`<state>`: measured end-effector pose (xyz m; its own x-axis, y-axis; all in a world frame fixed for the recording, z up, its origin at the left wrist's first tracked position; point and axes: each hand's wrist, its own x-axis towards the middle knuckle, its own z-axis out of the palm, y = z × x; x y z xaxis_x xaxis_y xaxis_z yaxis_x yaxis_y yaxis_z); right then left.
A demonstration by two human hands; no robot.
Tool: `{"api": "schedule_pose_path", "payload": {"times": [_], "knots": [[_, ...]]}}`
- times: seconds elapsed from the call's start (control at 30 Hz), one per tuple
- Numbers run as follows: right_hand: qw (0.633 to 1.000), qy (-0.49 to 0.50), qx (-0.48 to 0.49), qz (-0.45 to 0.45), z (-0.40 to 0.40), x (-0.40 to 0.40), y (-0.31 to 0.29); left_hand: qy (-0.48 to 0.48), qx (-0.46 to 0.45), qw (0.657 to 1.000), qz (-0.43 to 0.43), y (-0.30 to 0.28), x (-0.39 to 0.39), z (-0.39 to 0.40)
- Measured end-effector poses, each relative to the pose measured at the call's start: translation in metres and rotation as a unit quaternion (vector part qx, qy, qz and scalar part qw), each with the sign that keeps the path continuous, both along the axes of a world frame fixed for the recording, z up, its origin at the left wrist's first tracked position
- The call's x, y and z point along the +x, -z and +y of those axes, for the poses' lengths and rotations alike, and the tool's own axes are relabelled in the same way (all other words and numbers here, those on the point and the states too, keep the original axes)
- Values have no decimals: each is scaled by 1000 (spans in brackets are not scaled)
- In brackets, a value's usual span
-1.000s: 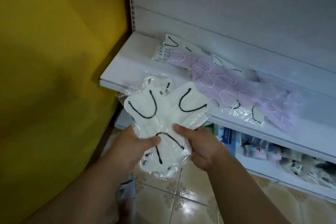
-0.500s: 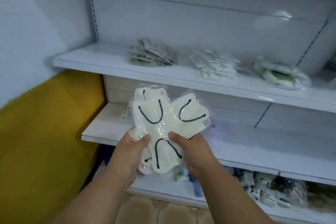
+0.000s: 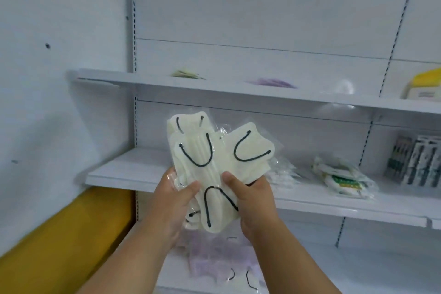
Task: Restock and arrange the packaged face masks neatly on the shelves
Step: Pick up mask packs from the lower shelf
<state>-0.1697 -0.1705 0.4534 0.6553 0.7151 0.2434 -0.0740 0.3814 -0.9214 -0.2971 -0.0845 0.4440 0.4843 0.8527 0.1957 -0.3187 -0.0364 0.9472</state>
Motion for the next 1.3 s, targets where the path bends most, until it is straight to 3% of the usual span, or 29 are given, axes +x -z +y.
{"api": "schedule_pose_path", "payload": {"times": [0.2, 0.4, 0.83, 0.97, 1.07, 1.2, 1.3], "knots": [[998, -39, 37, -12, 40, -24, -41, 11, 53, 999, -9, -40, -23, 46], [995, -16, 84, -43, 87, -35, -104, -2, 109, 993, -50, -102, -23, 95], [989, 12, 107, -97, 222, 48, -208, -55, 160, 982, -81, -203, 57, 221], [989, 28, 71, -126, 278, 72, -238, -66, 158, 984, -45, -232, 76, 276], [994, -16, 9, -104, 308, 86, -265, -61, 143, 988, -9, -259, 90, 326], [995, -2, -57, -87, 345, 112, -293, 30, 93, 993, 64, -297, 108, 381], [992, 43, -80, -85, 374, 136, -308, 90, 113, 982, 122, -323, 127, 414]]}}
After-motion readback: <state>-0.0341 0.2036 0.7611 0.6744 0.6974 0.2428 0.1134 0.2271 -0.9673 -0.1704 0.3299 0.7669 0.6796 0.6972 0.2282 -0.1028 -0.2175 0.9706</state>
